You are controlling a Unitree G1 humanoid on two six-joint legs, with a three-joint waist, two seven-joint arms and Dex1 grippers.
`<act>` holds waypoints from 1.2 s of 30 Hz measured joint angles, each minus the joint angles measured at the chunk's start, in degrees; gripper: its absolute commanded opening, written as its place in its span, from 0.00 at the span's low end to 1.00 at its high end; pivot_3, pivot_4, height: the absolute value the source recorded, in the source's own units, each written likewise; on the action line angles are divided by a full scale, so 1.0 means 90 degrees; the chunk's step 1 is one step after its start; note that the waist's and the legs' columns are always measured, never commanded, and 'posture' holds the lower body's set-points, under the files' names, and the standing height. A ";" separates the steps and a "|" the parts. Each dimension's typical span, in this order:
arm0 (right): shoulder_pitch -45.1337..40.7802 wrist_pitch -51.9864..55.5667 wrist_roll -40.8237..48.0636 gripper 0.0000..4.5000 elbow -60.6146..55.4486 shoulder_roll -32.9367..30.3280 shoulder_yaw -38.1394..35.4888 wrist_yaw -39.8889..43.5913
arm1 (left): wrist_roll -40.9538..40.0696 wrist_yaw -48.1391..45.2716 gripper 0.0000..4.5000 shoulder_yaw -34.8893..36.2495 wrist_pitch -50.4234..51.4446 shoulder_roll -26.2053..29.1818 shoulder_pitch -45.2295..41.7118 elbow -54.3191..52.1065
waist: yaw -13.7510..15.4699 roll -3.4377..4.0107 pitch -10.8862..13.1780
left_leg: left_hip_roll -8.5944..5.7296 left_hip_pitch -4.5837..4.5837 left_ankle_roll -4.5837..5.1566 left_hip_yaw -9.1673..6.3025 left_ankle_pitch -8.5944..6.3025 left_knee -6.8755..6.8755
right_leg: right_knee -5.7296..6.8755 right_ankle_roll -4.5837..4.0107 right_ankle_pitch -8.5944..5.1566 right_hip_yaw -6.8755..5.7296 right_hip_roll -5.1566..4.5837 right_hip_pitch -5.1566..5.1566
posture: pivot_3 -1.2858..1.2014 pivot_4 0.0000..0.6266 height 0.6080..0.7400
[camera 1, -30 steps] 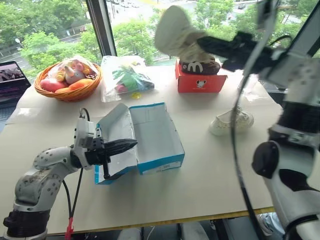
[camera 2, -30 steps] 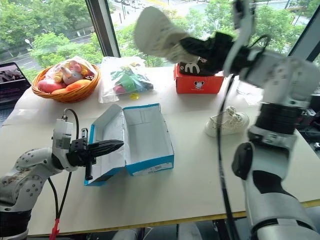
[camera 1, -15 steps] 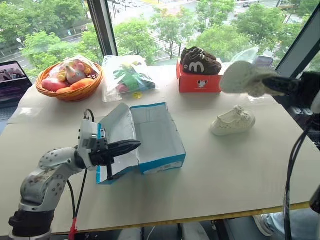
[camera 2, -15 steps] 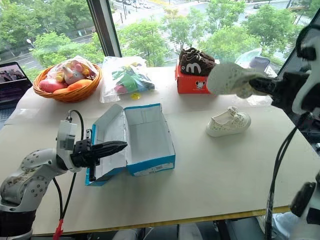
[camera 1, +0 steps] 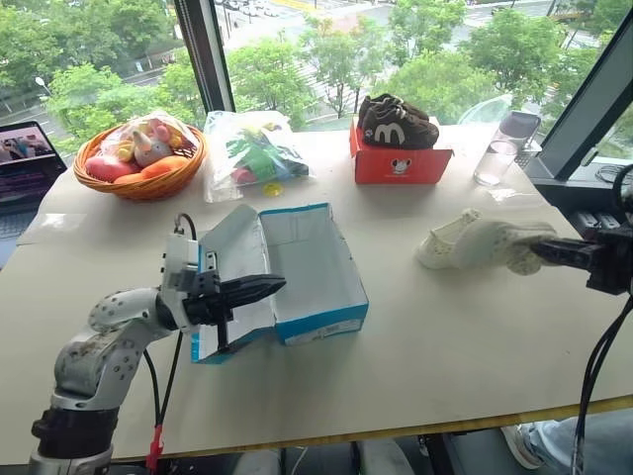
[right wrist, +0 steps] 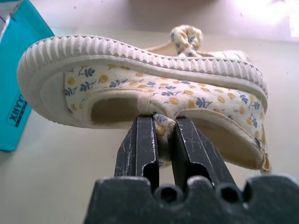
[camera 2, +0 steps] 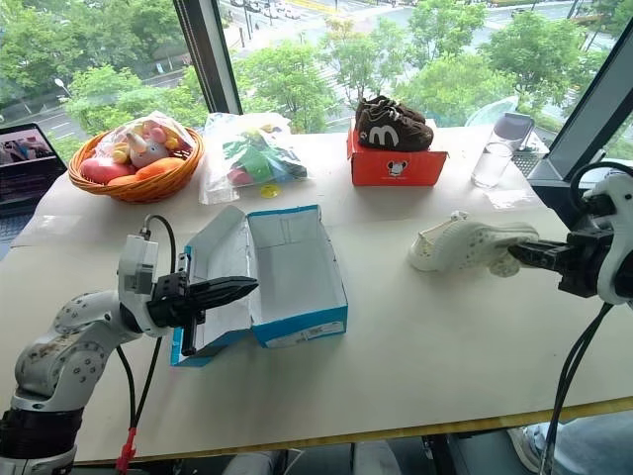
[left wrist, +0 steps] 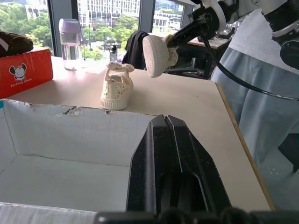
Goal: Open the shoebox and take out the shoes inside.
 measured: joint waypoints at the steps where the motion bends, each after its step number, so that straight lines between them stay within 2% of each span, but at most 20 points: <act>1: 0.0118 -0.0087 -0.0037 0.01 -0.0031 -0.0054 -0.0017 0.0023 | 0.0012 -0.0006 0.00 -0.0007 -0.0011 -0.0001 -0.0003 0.0005 | 0.0002 0.0000 0.0000 | 0.0001 0.0001 0.0000 0.0000 0.0000 0.0001 | 0.0000 0.0000 0.0000 0.0000 0.0001 0.0001 | 0.52 0.24 1.00; 12: 0.0786 -0.0559 -0.0187 0.01 -0.0106 -0.0244 0.0108 0.0232 | 0.0079 -0.0027 0.00 -0.0034 -0.0017 0.0000 -0.0012 0.0105 | 0.0005 0.0000 0.0000 | 0.0000 0.0000 0.0000 0.0002 0.0000 0.0007 | -0.0003 0.0006 0.0002 0.0002 -0.0001 0.0004 | 0.52 0.24 1.00; 15: 0.0776 -0.0780 -0.0429 0.01 0.0005 -0.0297 0.0633 0.0091 | 0.0101 -0.0026 0.00 -0.0071 -0.0017 0.0000 -0.0019 0.0108 | 0.0002 0.0000 0.0000 | 0.0000 0.0002 0.0000 0.0002 0.0000 0.0009 | -0.0001 0.0006 0.0002 0.0002 0.0000 0.0005 | 0.52 0.24 1.00; 19: 0.0105 -0.1090 -0.0928 0.01 0.0591 -0.0074 0.1805 -0.0321 | 0.0106 -0.0020 0.00 -0.0123 -0.0018 -0.0004 -0.0043 0.0125 | -0.0023 0.0000 0.0000 | 0.0001 0.0005 0.0000 0.0009 0.0000 0.0015 | -0.0001 0.0009 0.0005 0.0008 -0.0001 0.0004 | 0.52 0.24 1.00; 22: -0.0229 -0.1237 -0.1147 0.01 0.0808 0.0025 0.2234 -0.0453 | 0.0133 -0.0002 0.00 -0.0138 -0.0018 -0.0004 -0.0047 0.0127 | -0.0016 0.0001 0.0001 | 0.0001 0.0002 0.0000 0.0009 0.0000 0.0014 | -0.0001 0.0009 0.0005 0.0008 -0.0001 0.0002 | 0.52 0.24 1.00; 23: -0.0291 -0.1273 -0.1185 0.23 0.0845 0.0030 0.2281 -0.0477 | 0.0148 0.0004 0.00 -0.0138 -0.0018 -0.0004 -0.0047 0.0127 | -0.0016 0.0001 0.0001 | 0.0000 0.0000 0.0000 0.0009 0.0000 0.0014 | -0.0003 0.0008 0.0006 0.0008 -0.0001 0.0002 | 0.52 0.24 1.00; 27: -0.0657 -0.1360 -0.1331 0.51 0.1030 0.0331 0.2393 -0.0684 | 0.0185 0.0026 0.00 -0.0139 -0.0018 -0.0003 -0.0037 0.0125 | -0.0006 0.0000 0.0001 | 0.0000 -0.0001 0.0000 0.0008 0.0000 0.0015 | -0.0004 0.0011 0.0007 0.0008 -0.0002 0.0003 | 0.52 0.24 1.00; 29: -0.0673 -0.1357 -0.1331 0.68 0.1050 0.0346 0.2387 -0.0700 | 0.0186 0.0027 0.00 -0.0139 -0.0018 -0.0002 -0.0034 0.0125 | 0.0006 0.0000 0.0001 | 0.0000 -0.0001 0.0000 0.0008 0.0000 0.0015 | -0.0004 0.0011 0.0007 0.0008 -0.0002 0.0003 | 0.52 0.24 1.00; 31: -0.0673 -0.1357 -0.1331 0.80 0.1044 0.0343 0.2383 -0.0689 | 0.0187 0.0027 0.00 -0.0138 -0.0018 -0.0001 -0.0030 0.0125 | 0.0017 0.0000 0.0001 | -0.0002 -0.0002 0.0000 0.0008 0.0000 0.0016 | -0.0005 0.0011 0.0007 0.0009 -0.0003 0.0004 | 0.52 0.24 1.00; 33: -0.0671 -0.1357 -0.1336 0.98 0.1011 0.0269 0.2381 -0.0680 | 0.0188 0.0025 0.00 -0.0138 -0.0018 0.0003 -0.0030 0.0125 | 0.0019 0.0001 0.0001 | -0.0003 -0.0002 0.0000 0.0008 0.0000 0.0016 | -0.0004 0.0012 0.0008 0.0009 -0.0004 0.0004 | 0.52 0.24 1.00; 36: -0.0617 -0.1358 -0.1362 0.99 0.0823 -0.0048 0.2362 -0.0565 | 0.0191 0.0019 0.00 -0.0136 -0.0018 0.0011 -0.0027 0.0125 | 0.0020 0.0001 0.0001 | -0.0002 -0.0002 0.0000 0.0008 0.0000 0.0017 | -0.0004 0.0012 0.0008 0.0009 -0.0003 0.0002 | 0.52 0.24 1.00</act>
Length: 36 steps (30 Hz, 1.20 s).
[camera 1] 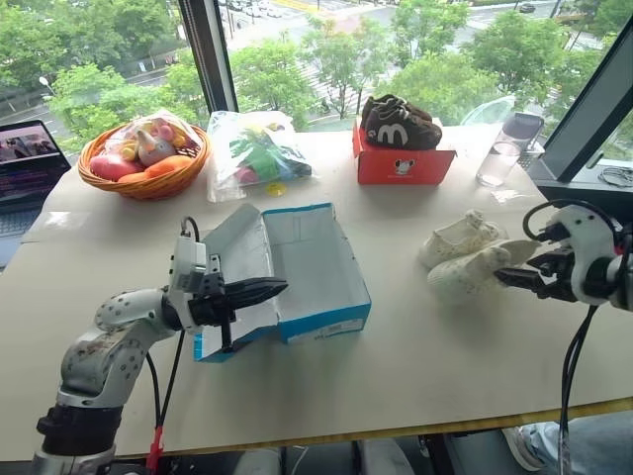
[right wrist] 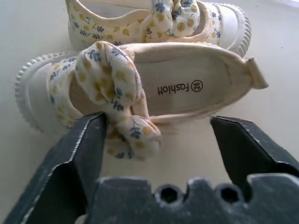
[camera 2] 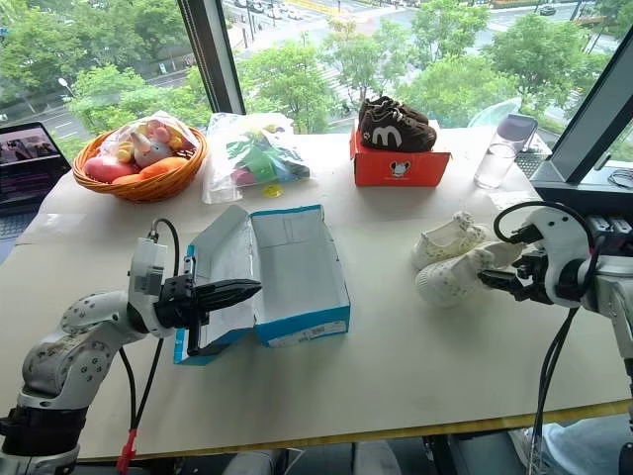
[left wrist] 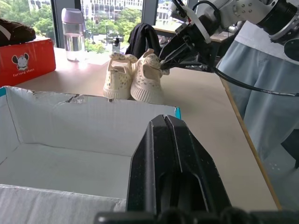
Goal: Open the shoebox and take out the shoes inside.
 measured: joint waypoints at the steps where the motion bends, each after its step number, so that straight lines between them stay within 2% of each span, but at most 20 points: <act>1: 0.0034 0.0000 0.0009 0.99 -0.0074 -0.0097 -0.0037 0.0049 | 0.0003 -0.0001 0.00 0.0001 0.0000 0.0003 0.0002 0.0001 | 0.0000 0.0000 0.0000 | 0.0000 0.0000 0.0000 0.0000 0.0000 0.0000 | 0.0000 0.0000 0.0000 0.0000 0.0000 0.0000 | 0.52 0.24 1.00; 5: 0.0116 0.0008 0.0327 0.99 -0.0654 -0.0379 -0.0672 0.0525 | 0.0010 0.0015 0.00 0.0024 0.0000 0.0015 0.0008 0.0000 | -0.0020 0.0001 0.0000 | 0.0003 0.0001 0.0000 0.0000 0.0000 0.0000 | 0.0000 0.0001 0.0000 0.0000 0.0002 0.0001 | 0.52 0.24 1.00; 9: -0.0066 0.0127 0.1246 0.99 -0.1473 -0.0096 -0.1431 0.0902 | 0.0020 0.0269 0.00 0.0156 0.0000 0.0003 0.0077 0.0000 | -0.0042 0.0000 0.0000 | 0.0006 0.0008 0.0000 0.0001 0.0000 0.0000 | 0.0002 0.0001 0.0001 0.0000 0.0003 0.0008 | 0.52 0.24 1.00; 13: 0.0108 0.0533 0.3008 0.99 -0.2808 0.1346 -0.2051 0.0713 | 0.0007 0.1330 0.00 0.0955 -0.0002 -0.0290 0.0268 -0.0025 | -0.0021 -0.0017 -0.0007 | 0.0010 0.0012 0.0001 -0.0003 -0.0001 0.0003 | -0.0001 0.0002 0.0002 -0.0002 0.0006 0.0018 | 0.52 0.24 1.00; 16: 0.0267 0.0643 0.3524 0.99 -0.3152 0.2164 -0.2020 0.0091 | 0.0025 0.2011 0.00 0.1436 0.0004 -0.0370 0.0457 -0.0038 | 0.0004 -0.0019 -0.0008 | 0.0001 0.0004 0.0001 -0.0003 -0.0001 0.0013 | -0.0001 0.0008 0.0008 0.0002 -0.0001 0.0013 | 0.52 0.24 1.00; 18: 0.0254 0.0541 0.3348 0.99 -0.3147 0.2670 -0.1816 -0.0585 | 0.0151 0.2500 0.00 0.1672 0.0006 -0.0451 0.0594 -0.0007 | 0.0017 -0.0026 -0.0013 | 0.0000 0.0009 0.0001 -0.0002 -0.0001 0.0017 | -0.0001 0.0010 0.0012 0.0004 -0.0001 0.0017 | 0.52 0.24 1.00; 21: 0.0241 -0.0074 0.2187 0.99 -0.2735 0.3599 -0.0957 -0.1957 | 0.0357 0.3361 0.00 0.1995 0.0007 -0.0728 0.0775 0.0238 | 0.0024 -0.0033 -0.0020 | 0.0000 0.0021 -0.0002 0.0000 0.0001 0.0018 | 0.0006 0.0007 0.0016 0.0005 0.0000 0.0017 | 0.52 0.24 1.00; 25: 0.0425 -0.1445 0.0520 0.99 -0.1867 0.4157 -0.0128 -0.3005 | 0.0705 0.4144 0.00 0.2296 -0.0200 -0.0961 0.0786 0.0745 | 0.0078 -0.0033 -0.0021 | 0.0000 0.0019 -0.0006 0.0000 0.0003 0.0013 | 0.0007 0.0001 0.0020 0.0006 0.0002 0.0008 | 0.52 0.24 1.00; 28: 0.0921 -0.2482 -0.0499 0.99 -0.1580 0.4197 0.0630 -0.3194 | 0.1035 0.4513 0.00 0.2461 -0.0489 -0.1026 0.0786 0.1219 | 0.0108 -0.0033 -0.0021 | -0.0002 0.0015 -0.0007 0.0001 0.0002 0.0004 | 0.0002 -0.0043 0.0046 0.0008 0.0000 0.0001 | 0.52 0.24 1.00; 31: 0.1260 -0.3568 -0.1016 0.99 -0.1303 0.4643 0.1088 -0.3185 | 0.1150 0.4824 0.00 0.2605 -0.0710 -0.1273 0.0786 0.1494 | 0.0103 -0.0033 -0.0022 | 0.0000 0.0016 -0.0008 0.0000 0.0002 0.0003 | 0.0000 -0.0044 0.0047 0.0008 0.0001 0.0003 | 0.52 0.24 1.00; 36: 0.1291 -0.4587 -0.1609 0.99 -0.0428 0.4878 0.1309 -0.3258 | 0.1313 0.5134 0.00 0.2645 -0.0999 -0.1400 0.0842 0.1529 | 0.0097 -0.0045 -0.0029 | 0.0003 0.0036 -0.0010 0.0002 0.0003 0.0006 | -0.0001 -0.0037 0.0044 0.0008 0.0005 0.0023 | 0.52 0.24 1.00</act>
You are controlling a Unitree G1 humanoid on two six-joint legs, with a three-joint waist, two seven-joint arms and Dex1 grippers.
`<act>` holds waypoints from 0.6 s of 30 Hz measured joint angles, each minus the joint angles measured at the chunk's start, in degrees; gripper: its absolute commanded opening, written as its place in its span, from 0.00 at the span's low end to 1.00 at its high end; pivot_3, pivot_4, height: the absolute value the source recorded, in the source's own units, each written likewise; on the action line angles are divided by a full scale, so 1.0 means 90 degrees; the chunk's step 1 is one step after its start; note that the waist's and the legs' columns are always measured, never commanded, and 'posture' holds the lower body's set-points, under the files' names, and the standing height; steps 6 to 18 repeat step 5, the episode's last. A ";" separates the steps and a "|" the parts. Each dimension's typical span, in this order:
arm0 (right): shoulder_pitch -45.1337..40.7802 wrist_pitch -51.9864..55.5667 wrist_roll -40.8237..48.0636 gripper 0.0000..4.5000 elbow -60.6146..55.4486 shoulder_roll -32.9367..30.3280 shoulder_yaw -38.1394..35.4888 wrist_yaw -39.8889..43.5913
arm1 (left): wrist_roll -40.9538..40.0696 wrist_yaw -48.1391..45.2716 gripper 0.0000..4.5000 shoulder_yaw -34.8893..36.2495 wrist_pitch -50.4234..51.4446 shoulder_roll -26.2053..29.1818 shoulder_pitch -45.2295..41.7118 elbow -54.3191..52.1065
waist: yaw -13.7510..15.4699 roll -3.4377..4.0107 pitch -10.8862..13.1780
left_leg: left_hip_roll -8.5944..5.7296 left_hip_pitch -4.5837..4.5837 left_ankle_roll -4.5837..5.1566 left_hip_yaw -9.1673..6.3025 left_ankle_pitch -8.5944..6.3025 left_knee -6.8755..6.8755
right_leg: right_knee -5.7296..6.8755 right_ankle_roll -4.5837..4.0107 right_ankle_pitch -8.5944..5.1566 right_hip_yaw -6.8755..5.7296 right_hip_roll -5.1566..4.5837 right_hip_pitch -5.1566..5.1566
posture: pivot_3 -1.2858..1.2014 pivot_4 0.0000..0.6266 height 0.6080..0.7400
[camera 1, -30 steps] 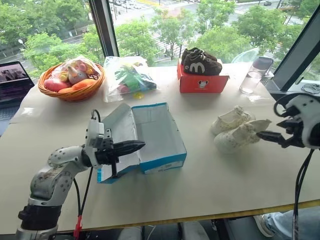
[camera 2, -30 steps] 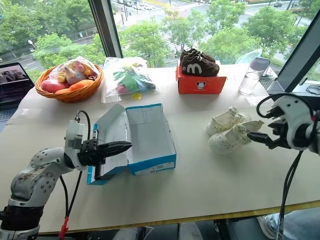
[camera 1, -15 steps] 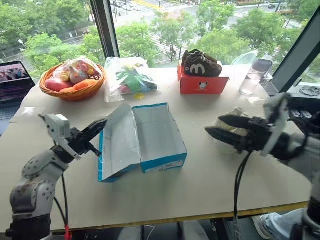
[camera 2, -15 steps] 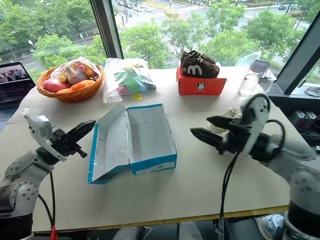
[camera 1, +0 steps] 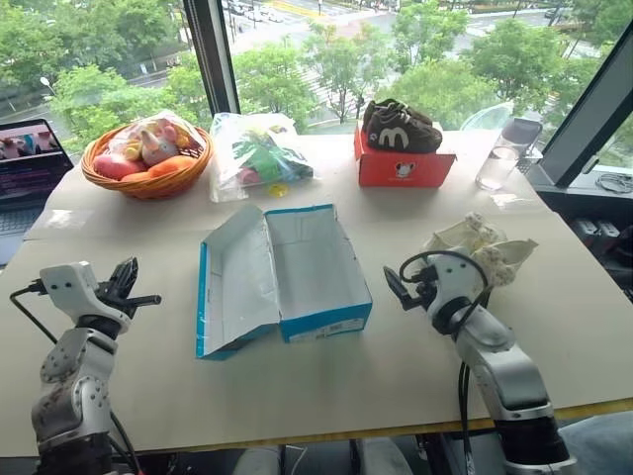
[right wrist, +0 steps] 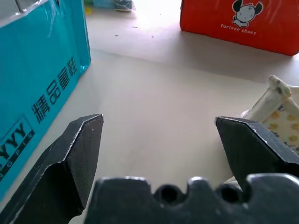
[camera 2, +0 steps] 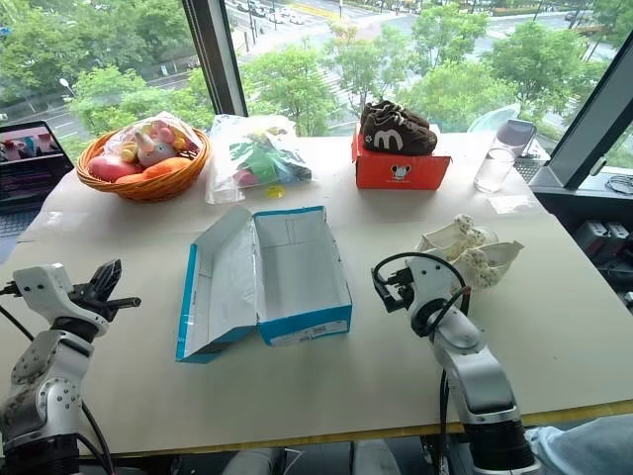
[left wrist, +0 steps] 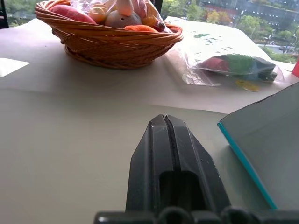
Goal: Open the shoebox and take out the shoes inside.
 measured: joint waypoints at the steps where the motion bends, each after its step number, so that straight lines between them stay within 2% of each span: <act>1: -0.0004 -0.0126 -0.0079 0.99 0.0178 0.0074 0.0008 -0.0009 | 0.0030 0.0053 0.00 0.0004 -0.0025 -0.0042 0.0017 0.0000 | -0.0001 0.0000 0.0000 | 0.0001 0.0001 0.0000 0.0000 0.0000 0.0000 | 0.0002 0.0003 -0.0002 0.0000 0.0001 0.0000 | 0.52 0.24 1.00; 5: -0.0083 -0.0407 -0.0241 0.99 0.0534 0.0186 0.0021 0.0007 | 0.0025 0.0116 0.00 0.0009 -0.0110 -0.0160 0.0116 -0.0001 | -0.0003 -0.0001 0.0000 | 0.0002 -0.0001 0.0000 0.0000 0.0000 0.0000 | 0.0000 0.0000 -0.0001 0.0000 0.0002 -0.0001 | 0.52 0.24 1.00; 18: -0.0083 -0.0407 -0.0241 0.99 0.0534 0.0186 0.0021 0.0007 | 0.0025 0.0116 0.00 0.0009 -0.0110 -0.0160 0.0116 -0.0001 | -0.0003 -0.0001 0.0000 | 0.0002 -0.0001 0.0000 0.0000 0.0000 0.0000 | 0.0000 0.0000 -0.0001 0.0000 0.0002 -0.0001 | 0.52 0.24 1.00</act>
